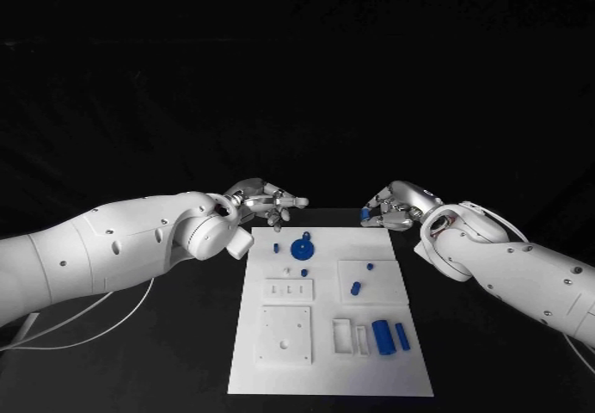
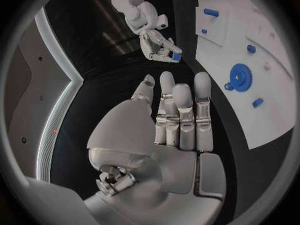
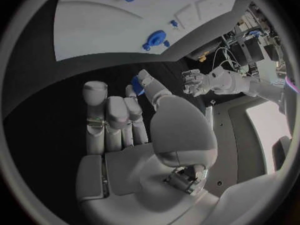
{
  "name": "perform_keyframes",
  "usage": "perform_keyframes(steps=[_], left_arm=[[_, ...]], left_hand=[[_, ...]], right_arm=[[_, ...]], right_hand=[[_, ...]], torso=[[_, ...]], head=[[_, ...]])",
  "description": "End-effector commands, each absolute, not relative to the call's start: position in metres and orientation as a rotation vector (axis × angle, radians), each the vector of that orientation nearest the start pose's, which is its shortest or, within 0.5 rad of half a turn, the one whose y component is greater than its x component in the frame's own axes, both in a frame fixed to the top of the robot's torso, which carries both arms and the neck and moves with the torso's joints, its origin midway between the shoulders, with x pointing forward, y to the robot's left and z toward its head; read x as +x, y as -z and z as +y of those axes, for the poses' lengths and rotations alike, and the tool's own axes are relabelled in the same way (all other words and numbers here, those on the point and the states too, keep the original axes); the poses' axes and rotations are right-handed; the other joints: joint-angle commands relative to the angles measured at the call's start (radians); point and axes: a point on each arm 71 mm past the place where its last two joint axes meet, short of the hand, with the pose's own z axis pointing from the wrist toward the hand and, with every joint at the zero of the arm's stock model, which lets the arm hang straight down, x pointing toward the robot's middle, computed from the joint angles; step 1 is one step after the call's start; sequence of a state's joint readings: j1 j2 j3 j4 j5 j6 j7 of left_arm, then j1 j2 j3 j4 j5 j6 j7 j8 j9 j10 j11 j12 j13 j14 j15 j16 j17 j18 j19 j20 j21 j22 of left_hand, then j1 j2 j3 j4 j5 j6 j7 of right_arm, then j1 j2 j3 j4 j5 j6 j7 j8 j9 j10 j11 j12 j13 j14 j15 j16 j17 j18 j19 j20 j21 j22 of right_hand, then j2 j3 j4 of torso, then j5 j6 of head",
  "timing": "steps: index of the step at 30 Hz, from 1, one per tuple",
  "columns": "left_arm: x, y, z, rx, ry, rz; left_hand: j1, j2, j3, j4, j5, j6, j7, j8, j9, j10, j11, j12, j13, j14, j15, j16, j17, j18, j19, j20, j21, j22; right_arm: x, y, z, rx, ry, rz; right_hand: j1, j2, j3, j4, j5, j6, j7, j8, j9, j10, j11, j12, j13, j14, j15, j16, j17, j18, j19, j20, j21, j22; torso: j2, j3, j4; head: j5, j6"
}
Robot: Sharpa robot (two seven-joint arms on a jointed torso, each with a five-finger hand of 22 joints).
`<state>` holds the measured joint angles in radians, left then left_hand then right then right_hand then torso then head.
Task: Assemble the parts on the task board
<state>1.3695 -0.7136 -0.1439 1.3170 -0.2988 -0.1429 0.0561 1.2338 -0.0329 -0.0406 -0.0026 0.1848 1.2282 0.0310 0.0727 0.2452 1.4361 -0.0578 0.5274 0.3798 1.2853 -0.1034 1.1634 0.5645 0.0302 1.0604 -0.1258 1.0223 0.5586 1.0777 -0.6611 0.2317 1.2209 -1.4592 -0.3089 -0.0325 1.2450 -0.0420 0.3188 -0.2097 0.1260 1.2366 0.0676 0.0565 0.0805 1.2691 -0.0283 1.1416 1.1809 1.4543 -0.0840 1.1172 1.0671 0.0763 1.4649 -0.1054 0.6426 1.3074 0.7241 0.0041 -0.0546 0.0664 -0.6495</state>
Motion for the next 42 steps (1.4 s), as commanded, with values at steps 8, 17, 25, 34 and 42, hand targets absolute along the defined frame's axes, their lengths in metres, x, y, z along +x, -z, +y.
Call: perform_keyframes(steps=[8,17,25,34,42], left_arm=[[0.548,0.165,0.176,-0.678,1.023,2.029],[0.552,0.170,0.163,-0.675,0.886,2.074],[0.553,0.172,0.154,-0.654,0.809,2.083],[0.552,0.174,0.146,-0.609,0.771,2.112],[0.551,0.174,0.141,-0.594,0.757,2.118]], left_hand=[[-0.075,-0.107,0.091,0.158,0.006,-0.006,-0.022,0.004,0.300,-0.028,-0.020,0.199,0.177,0.051,-0.016,0.147,0.157,0.028,-0.004,-0.012,0.079,0.109],[-0.077,-0.131,0.096,0.238,0.009,-0.018,-0.029,-0.004,0.489,-0.037,-0.022,0.233,0.195,0.060,-0.019,0.162,0.194,0.025,0.001,-0.013,0.054,0.169],[-0.075,-0.135,0.094,0.251,0.023,-0.023,-0.034,-0.004,0.609,-0.046,-0.024,0.244,0.196,0.054,-0.020,0.160,0.189,0.022,0.004,-0.014,0.029,0.211],[-0.075,-0.134,0.094,0.252,0.018,-0.029,-0.032,-0.006,0.621,-0.052,-0.022,0.242,0.193,0.046,-0.019,0.154,0.175,0.021,0.004,-0.013,0.015,0.228],[-0.077,-0.135,0.093,0.253,0.009,-0.033,-0.030,-0.006,0.604,-0.055,-0.020,0.242,0.190,0.042,-0.017,0.151,0.166,0.021,0.005,-0.011,0.001,0.243]], right_arm=[[0.540,0.170,-0.161,-0.041,-0.650,1.630],[0.534,0.175,-0.131,-0.094,-0.661,1.652],[0.530,0.176,-0.116,-0.120,-0.668,1.657],[0.528,0.176,-0.109,-0.132,-0.671,1.660],[0.527,0.176,-0.103,-0.146,-0.675,1.664]], right_hand=[[0.002,-0.015,0.016,0.014,-0.001,0.032,-0.022,0.007,0.017,0.006,-0.004,0.001,0.003,-0.001,-0.004,0.004,0.002,-0.018,0.030,-0.005,0.006,0.073],[0.002,-0.017,0.022,0.019,0.002,0.030,-0.022,0.007,0.018,0.006,-0.004,0.000,0.003,-0.001,-0.003,0.003,0.002,-0.018,0.030,-0.004,0.006,0.073],[0.002,-0.017,0.022,0.019,0.002,0.030,-0.022,0.007,0.018,0.006,-0.004,0.000,0.003,-0.001,-0.003,0.003,0.002,-0.018,0.030,-0.004,0.006,0.073],[0.001,-0.020,0.026,0.023,0.008,0.029,-0.021,0.007,0.019,0.005,-0.004,-0.001,0.004,-0.001,-0.004,0.003,0.003,-0.018,0.031,-0.005,0.007,0.073],[0.001,-0.022,0.027,0.025,0.012,0.029,-0.021,0.007,0.019,0.006,-0.005,-0.001,0.004,-0.001,-0.004,0.002,0.003,-0.018,0.031,-0.005,0.007,0.073]], torso=[[-0.033,-0.0015,-0.0121],[-0.040,-0.0008,-0.0148],[-0.039,-0.0009,-0.0127],[-0.038,-0.0014,-0.0124],[-0.037,-0.0014,-0.0136]], head=[[0.008,-0.012],[0.008,-0.020],[0.007,-0.020],[0.006,-0.018],[0.006,-0.015]])
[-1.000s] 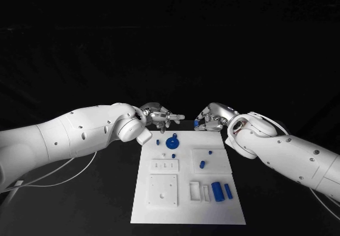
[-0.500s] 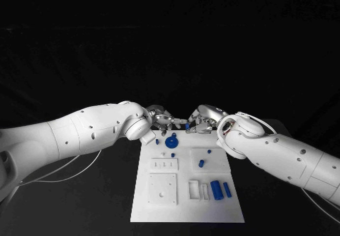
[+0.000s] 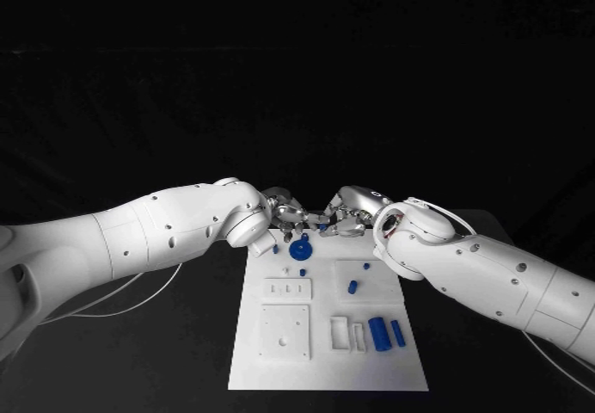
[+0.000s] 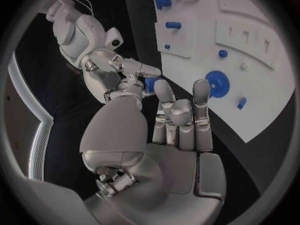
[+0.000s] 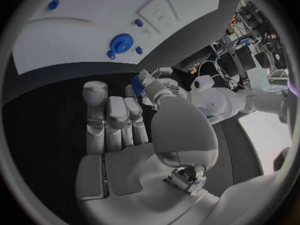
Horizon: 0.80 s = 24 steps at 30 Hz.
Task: Assemble the parts on the task board
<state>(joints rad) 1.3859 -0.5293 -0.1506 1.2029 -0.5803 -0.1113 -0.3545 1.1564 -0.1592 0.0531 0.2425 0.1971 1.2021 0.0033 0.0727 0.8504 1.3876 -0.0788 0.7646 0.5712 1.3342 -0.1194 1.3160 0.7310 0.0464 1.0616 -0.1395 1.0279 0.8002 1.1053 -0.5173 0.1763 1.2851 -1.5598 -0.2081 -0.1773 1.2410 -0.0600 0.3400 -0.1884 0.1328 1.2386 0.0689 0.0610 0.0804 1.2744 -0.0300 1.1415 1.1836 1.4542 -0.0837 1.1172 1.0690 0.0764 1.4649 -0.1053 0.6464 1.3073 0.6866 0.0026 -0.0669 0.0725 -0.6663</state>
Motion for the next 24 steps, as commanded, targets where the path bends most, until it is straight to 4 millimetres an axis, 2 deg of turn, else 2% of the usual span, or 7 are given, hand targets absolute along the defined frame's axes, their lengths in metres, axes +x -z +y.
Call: perform_keyframes(steps=[1,9,10,17,21,24], left_arm=[[0.5515,0.1741,0.1408,-0.594,0.757,2.118],[0.5518,0.1743,0.1395,-0.595,0.750,2.119],[0.5519,0.1743,0.1393,-0.595,0.750,2.119],[0.5522,0.1747,0.1372,-0.592,0.747,2.125],[0.5520,0.1752,0.1355,-0.587,0.744,2.134],[0.5515,0.1759,0.1339,-0.576,0.738,2.144]], left_hand=[[0.001,-0.009,0.000,0.008,-0.003,-0.007,-0.002,-0.006,-0.001,-0.006,0.001,0.005,-0.001,-0.007,-0.001,-0.002,0.000,0.005,0.004,0.003,-0.004,0.001],[0.001,-0.006,0.002,0.012,-0.003,-0.009,-0.001,-0.006,-0.009,-0.007,0.002,0.005,-0.002,-0.008,0.000,-0.002,-0.004,0.005,0.007,0.004,-0.016,0.015],[0.002,-0.004,0.002,0.010,-0.002,-0.009,-0.001,-0.005,-0.014,-0.007,0.002,0.007,-0.004,-0.009,-0.001,0.000,-0.006,0.004,0.012,0.003,-0.036,0.047],[0.007,0.003,0.006,0.007,0.003,-0.010,-0.001,-0.006,-0.014,-0.007,0.002,0.006,-0.005,-0.009,0.000,-0.001,-0.009,0.004,0.015,0.004,-0.042,0.052],[0.011,0.014,0.006,-0.008,0.008,-0.012,0.000,-0.006,-0.019,-0.007,0.002,0.007,-0.005,-0.009,-0.001,-0.001,-0.009,0.003,0.017,0.004,-0.048,0.060],[0.015,0.032,0.006,-0.039,0.015,-0.011,-0.001,-0.006,-0.024,-0.008,0.002,0.008,-0.004,-0.009,-0.001,0.001,-0.007,0.002,0.020,0.003,-0.057,0.074]], right_arm=[[0.5272,0.1764,-0.1025,-0.146,-0.675,1.664],[0.5255,0.1771,-0.0991,-0.158,-0.677,1.668],[0.5255,0.1771,-0.0989,-0.159,-0.677,1.667],[0.5249,0.1772,-0.0975,-0.163,-0.678,1.668],[0.5248,0.1771,-0.0967,-0.164,-0.677,1.667],[0.5248,0.1771,-0.0961,-0.164,-0.677,1.667]], right_hand=[[0.005,-0.004,0.006,0.004,0.005,0.027,-0.023,0.002,0.019,0.000,-0.003,-0.001,0.001,-0.001,-0.004,0.003,0.001,-0.018,0.031,-0.005,0.003,0.073],[0.004,-0.005,0.005,0.004,0.006,0.027,-0.023,0.003,0.019,0.000,-0.003,-0.002,0.001,-0.001,-0.004,0.002,0.001,-0.018,0.031,-0.005,0.004,0.073],[0.004,-0.005,0.005,0.004,0.006,0.027,-0.023,0.003,0.019,0.000,-0.003,-0.002,0.001,-0.001,-0.004,0.002,0.001,-0.018,0.031,-0.005,0.004,0.073],[0.004,-0.006,0.005,0.006,0.008,0.027,-0.023,0.002,0.019,0.000,-0.003,-0.002,0.001,-0.001,-0.004,0.002,0.001,-0.018,0.031,-0.005,0.002,0.072],[0.003,-0.006,0.004,0.008,0.009,0.026,-0.023,0.002,0.019,0.000,-0.003,-0.002,0.001,-0.001,-0.005,0.002,0.001,-0.018,0.031,-0.005,0.002,0.072],[0.003,-0.006,0.004,0.008,0.009,0.026,-0.023,0.002,0.019,0.000,-0.003,-0.002,0.001,-0.001,-0.005,0.002,0.001,-0.018,0.031,-0.005,0.002,0.072]], torso=[[0.000,-0.0001,-0.0013],[0.001,0.0003,-0.0006],[0.001,0.0005,-0.0006],[0.001,0.0003,-0.0012],[0.001,0.0006,-0.0010],[0.001,0.0007,-0.0008]], head=[[0.000,0.002],[0.000,0.003],[-0.001,0.004],[-0.001,0.004],[-0.002,0.002],[-0.002,0.001]])
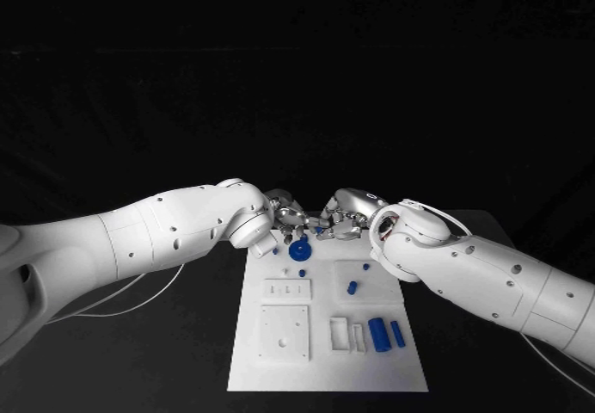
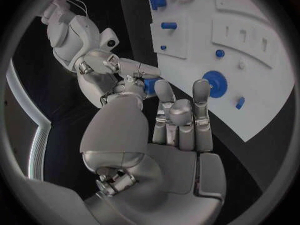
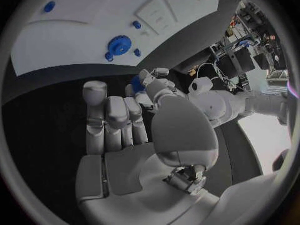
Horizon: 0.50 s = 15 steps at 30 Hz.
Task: Assemble the parts on the task board
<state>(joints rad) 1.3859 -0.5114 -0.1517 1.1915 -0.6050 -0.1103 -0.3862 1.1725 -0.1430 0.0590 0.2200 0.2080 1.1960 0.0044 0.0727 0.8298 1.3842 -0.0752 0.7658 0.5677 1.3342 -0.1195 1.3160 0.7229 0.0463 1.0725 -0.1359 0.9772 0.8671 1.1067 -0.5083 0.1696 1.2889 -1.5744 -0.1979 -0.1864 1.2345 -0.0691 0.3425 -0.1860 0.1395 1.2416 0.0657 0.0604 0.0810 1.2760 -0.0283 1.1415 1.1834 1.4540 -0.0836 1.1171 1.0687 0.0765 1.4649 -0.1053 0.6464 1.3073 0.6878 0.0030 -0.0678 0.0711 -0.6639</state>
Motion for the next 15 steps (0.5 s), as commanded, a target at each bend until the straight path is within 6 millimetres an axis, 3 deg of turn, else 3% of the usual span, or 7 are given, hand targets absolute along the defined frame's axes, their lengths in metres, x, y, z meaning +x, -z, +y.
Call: perform_keyframes(steps=[1,3,8,12,15], left_arm=[[0.5513,0.1761,0.1336,-0.573,0.736,2.147],[0.5511,0.1764,0.1332,-0.569,0.733,2.152],[0.5506,0.1770,0.1330,-0.564,0.729,2.158],[0.5500,0.1770,0.1328,-0.563,0.733,2.158],[0.5492,0.1770,0.1322,-0.558,0.741,2.161]], left_hand=[[0.002,0.021,0.001,-0.024,0.005,-0.005,-0.003,-0.006,-0.004,-0.004,-0.003,0.007,-0.001,-0.008,-0.001,0.002,0.003,0.002,0.010,-0.001,-0.009,0.010],[0.005,0.031,-0.001,-0.042,0.011,-0.004,-0.004,-0.006,-0.006,-0.004,-0.003,0.008,0.000,-0.007,-0.002,0.004,0.006,0.002,0.012,-0.001,-0.013,0.017],[0.022,0.066,-0.013,-0.091,0.080,-0.007,-0.008,-0.007,-0.017,-0.005,-0.004,0.008,0.000,-0.008,-0.003,0.004,0.005,0.000,0.014,-0.003,-0.021,0.027],[0.045,0.122,-0.027,-0.156,0.189,-0.014,-0.012,-0.007,-0.038,-0.008,-0.007,0.006,0.000,-0.010,-0.005,0.003,0.003,-0.002,0.015,-0.005,-0.030,0.040],[0.080,0.163,0.005,-0.186,0.251,-0.031,-0.009,-0.006,-0.041,-0.012,-0.006,0.003,-0.001,-0.013,-0.005,-0.001,-0.004,-0.002,0.015,-0.005,-0.034,0.044]], right_arm=[[0.5248,0.1772,-0.0959,-0.165,-0.676,1.668],[0.5249,0.1773,-0.0956,-0.165,-0.676,1.668],[0.5252,0.1776,-0.0953,-0.166,-0.673,1.671],[0.5254,0.1778,-0.0951,-0.167,-0.671,1.672],[0.5255,0.1779,-0.0950,-0.167,-0.669,1.673]], right_hand=[[0.010,0.002,0.001,0.006,0.003,0.023,-0.020,0.003,0.019,-0.002,-0.005,-0.002,0.001,-0.001,-0.005,0.002,0.001,-0.018,0.031,-0.005,0.002,0.072],[0.010,0.002,0.001,0.007,0.005,0.023,-0.020,0.003,0.019,-0.002,-0.005,-0.003,0.001,-0.001,-0.005,0.002,0.001,-0.018,0.031,-0.005,0.003,0.073],[0.010,0.002,0.001,0.007,0.005,0.023,-0.020,0.003,0.019,-0.002,-0.005,-0.003,0.001,-0.001,-0.005,0.002,0.001,-0.018,0.031,-0.005,0.003,0.073],[0.009,0.000,0.000,0.009,0.006,0.022,-0.020,0.003,0.019,-0.003,-0.005,-0.005,0.000,-0.001,-0.005,0.000,0.000,-0.018,0.031,-0.005,0.000,0.072],[0.009,0.000,0.000,0.009,0.006,0.022,-0.020,0.003,0.019,-0.003,-0.005,-0.005,0.000,-0.001,-0.005,0.000,0.000,-0.018,0.031,-0.005,0.000,0.072]], torso=[[0.000,0.0004,0.0003],[0.000,0.0004,0.0002],[0.000,-0.0002,0.0009],[-0.001,-0.0002,0.0005],[0.000,-0.0002,0.0003]], head=[[-0.001,-0.002],[0.000,-0.002],[-0.002,-0.003],[-0.002,-0.006],[-0.002,-0.007]])
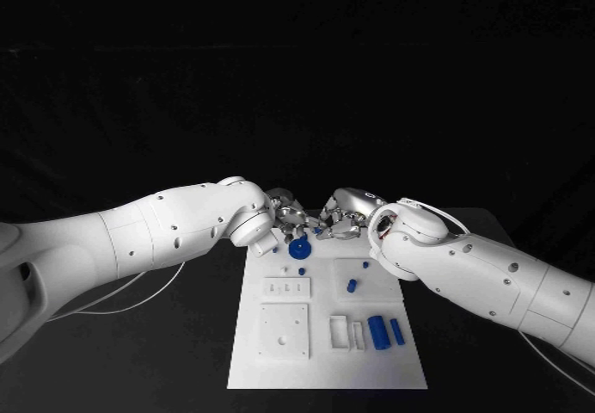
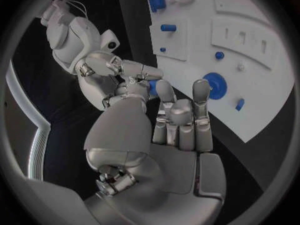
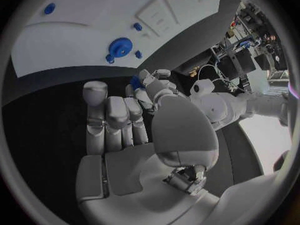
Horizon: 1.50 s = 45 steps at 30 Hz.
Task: Assemble the parts on the task board
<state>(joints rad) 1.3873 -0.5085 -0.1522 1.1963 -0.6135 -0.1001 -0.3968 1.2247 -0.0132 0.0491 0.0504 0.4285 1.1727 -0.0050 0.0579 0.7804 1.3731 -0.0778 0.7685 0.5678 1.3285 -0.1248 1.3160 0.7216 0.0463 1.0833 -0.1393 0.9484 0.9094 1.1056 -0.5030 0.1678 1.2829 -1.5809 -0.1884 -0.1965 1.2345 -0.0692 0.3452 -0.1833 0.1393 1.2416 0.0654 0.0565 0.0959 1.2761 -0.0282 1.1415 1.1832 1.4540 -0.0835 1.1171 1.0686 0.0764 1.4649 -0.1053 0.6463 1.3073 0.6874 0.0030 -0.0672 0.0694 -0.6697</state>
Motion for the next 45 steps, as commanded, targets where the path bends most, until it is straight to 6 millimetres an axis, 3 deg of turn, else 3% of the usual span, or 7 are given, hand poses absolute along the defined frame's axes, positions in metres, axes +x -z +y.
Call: perform_keyframes(steps=[1,6,12,20,28,31,45], left_arm=[[0.549,0.177,0.132,-0.556,0.743,2.163],[0.548,0.177,0.131,-0.551,0.753,2.168],[0.547,0.177,0.131,-0.566,0.765,2.174],[0.547,0.178,0.133,-0.608,0.777,2.176],[0.545,0.179,0.142,-0.653,0.771,2.175],[0.543,0.180,0.150,-0.666,0.760,2.173],[0.528,0.186,0.178,-0.580,0.625,2.124]], left_hand=[[0.038,0.042,0.028,-0.029,0.068,-0.014,0.002,0.009,0.011,-0.001,-0.001,0.000,-0.001,-0.008,0.001,-0.001,-0.004,-0.002,0.004,-0.001,-0.006,0.003],[0.020,0.061,0.093,-0.087,0.148,-0.019,0.011,0.015,0.050,0.000,0.001,-0.002,-0.002,-0.008,0.004,0.002,-0.002,0.003,0.004,0.001,-0.011,0.017],[-0.040,0.067,0.142,-0.150,0.161,-0.017,0.008,0.014,0.126,0.003,0.001,-0.004,-0.003,-0.006,0.003,0.003,0.000,0.004,0.010,0.001,-0.028,0.046],[-0.055,0.066,0.158,-0.165,0.191,-0.010,0.004,0.016,0.181,0.008,-0.002,-0.004,-0.003,-0.001,0.001,0.007,0.009,0.002,0.017,-0.001,-0.042,0.066],[-0.102,0.048,0.188,-0.181,0.288,0.010,-0.008,0.032,0.265,0.027,-0.010,-0.011,-0.005,0.016,-0.005,0.015,0.039,0.003,0.029,-0.006,-0.050,0.081],[-0.116,0.047,0.198,-0.193,0.296,0.018,-0.009,0.021,0.282,0.031,-0.011,-0.014,-0.003,0.020,-0.006,0.016,0.049,0.003,0.033,-0.006,-0.056,0.088],[-0.135,0.033,0.202,-0.211,0.333,0.055,-0.018,0.011,0.304,0.077,-0.012,-0.048,-0.005,0.053,-0.004,0.008,0.081,0.014,0.055,0.003,-0.076,0.110]], right_arm=[[0.526,0.178,-0.095,-0.166,-0.669,1.674],[0.527,0.179,-0.096,-0.164,-0.663,1.676],[0.527,0.179,-0.097,-0.161,-0.659,1.677],[0.528,0.178,-0.099,-0.145,-0.666,1.655],[0.527,0.175,-0.113,-0.094,-0.688,1.590],[0.524,0.175,-0.129,-0.067,-0.712,1.565],[0.523,0.182,-0.202,0.109,-0.724,1.546]], right_hand=[[0.008,0.000,-0.003,0.008,0.007,0.021,-0.020,0.007,0.003,-0.004,-0.005,-0.006,-0.001,-0.001,-0.005,-0.001,0.000,-0.018,0.031,-0.005,-0.001,0.072],[0.007,-0.001,-0.003,0.010,0.007,0.020,-0.020,0.007,0.003,-0.004,-0.005,-0.007,-0.002,-0.001,-0.005,-0.001,-0.001,-0.018,0.031,-0.005,-0.001,0.072],[0.007,-0.002,-0.004,0.012,0.008,0.019,-0.020,0.007,0.003,-0.005,-0.005,-0.008,-0.002,-0.001,-0.005,-0.002,-0.001,-0.018,0.030,-0.006,-0.004,0.071],[-0.013,-0.035,-0.039,0.045,0.019,-0.030,-0.008,0.006,-0.014,-0.018,0.003,-0.029,-0.022,-0.003,0.000,-0.014,-0.011,-0.015,0.028,-0.003,-0.023,0.067],[0.029,-0.077,-0.212,0.107,0.080,-0.254,0.049,0.007,-0.030,-0.069,0.038,-0.071,-0.074,-0.022,0.023,-0.049,-0.044,0.013,0.018,0.021,-0.104,0.051],[0.074,-0.108,-0.212,0.168,0.092,-0.468,0.056,-0.002,-0.042,-0.080,0.039,-0.068,-0.093,-0.025,0.022,-0.053,-0.051,0.019,0.020,0.024,-0.129,0.052],[0.074,-0.088,-0.189,0.119,0.203,-0.406,0.065,0.000,-0.039,-0.093,0.047,-0.071,-0.123,-0.030,0.029,-0.062,-0.063,0.026,0.025,0.030,-0.154,0.052]], torso=[[0.000,-0.0003,-0.0004],[0.000,-0.0005,-0.0004],[0.001,-0.0004,0.0009],[0.000,-0.0005,0.0001],[0.000,0.0010,-0.0012],[-0.001,-0.0004,0.0002],[-0.002,0.0017,-0.0045]], head=[[0.000,-0.001],[-0.001,-0.002],[-0.002,-0.004],[-0.001,-0.006],[0.000,-0.009],[0.001,-0.010],[0.015,-0.024]])
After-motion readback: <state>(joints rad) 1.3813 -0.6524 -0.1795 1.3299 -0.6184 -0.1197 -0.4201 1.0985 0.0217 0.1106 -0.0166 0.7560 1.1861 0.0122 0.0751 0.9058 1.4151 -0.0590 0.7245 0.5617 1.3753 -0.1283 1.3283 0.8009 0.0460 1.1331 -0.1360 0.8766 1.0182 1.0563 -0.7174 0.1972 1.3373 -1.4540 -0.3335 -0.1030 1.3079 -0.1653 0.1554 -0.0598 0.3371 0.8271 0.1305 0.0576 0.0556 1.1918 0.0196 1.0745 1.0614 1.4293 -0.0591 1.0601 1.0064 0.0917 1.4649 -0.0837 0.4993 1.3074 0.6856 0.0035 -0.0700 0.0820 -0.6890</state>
